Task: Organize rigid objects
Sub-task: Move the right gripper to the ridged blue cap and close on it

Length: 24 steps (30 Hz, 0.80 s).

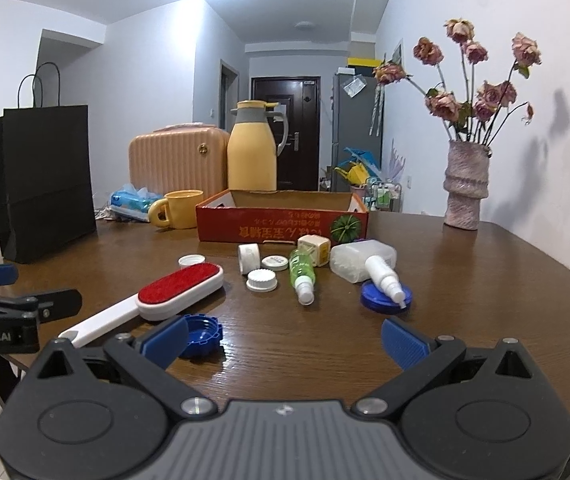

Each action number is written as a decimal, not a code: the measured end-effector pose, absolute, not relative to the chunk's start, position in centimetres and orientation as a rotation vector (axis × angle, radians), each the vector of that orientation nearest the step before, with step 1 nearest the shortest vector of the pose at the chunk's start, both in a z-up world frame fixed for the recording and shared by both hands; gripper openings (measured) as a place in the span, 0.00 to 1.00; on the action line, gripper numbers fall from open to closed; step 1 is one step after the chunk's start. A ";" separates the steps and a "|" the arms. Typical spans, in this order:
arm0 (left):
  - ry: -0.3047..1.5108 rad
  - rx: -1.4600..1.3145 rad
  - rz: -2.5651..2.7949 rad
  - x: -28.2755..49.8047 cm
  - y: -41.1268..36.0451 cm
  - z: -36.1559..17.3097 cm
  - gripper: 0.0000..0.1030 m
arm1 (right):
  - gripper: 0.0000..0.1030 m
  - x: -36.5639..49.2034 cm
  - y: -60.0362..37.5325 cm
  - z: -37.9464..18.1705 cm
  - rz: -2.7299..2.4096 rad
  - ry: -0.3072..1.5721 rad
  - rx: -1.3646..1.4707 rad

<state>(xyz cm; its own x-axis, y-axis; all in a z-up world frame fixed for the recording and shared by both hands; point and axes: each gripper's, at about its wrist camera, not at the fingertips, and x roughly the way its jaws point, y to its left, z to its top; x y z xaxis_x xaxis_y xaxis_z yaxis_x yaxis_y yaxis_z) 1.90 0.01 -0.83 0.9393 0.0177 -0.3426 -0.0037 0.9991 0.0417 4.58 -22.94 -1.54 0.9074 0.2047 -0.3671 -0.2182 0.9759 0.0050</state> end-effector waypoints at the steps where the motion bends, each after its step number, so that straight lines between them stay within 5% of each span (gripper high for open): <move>1: 0.354 0.039 0.013 2.0 0.2 -1.0 1.00 | 1.00 4.8 -22.7 -1.7 0.222 0.381 -0.041; 24: 0.473 0.030 0.009 7.4 3.5 -4.1 1.00 | 0.95 12.0 -17.2 -5.4 0.331 0.540 -0.076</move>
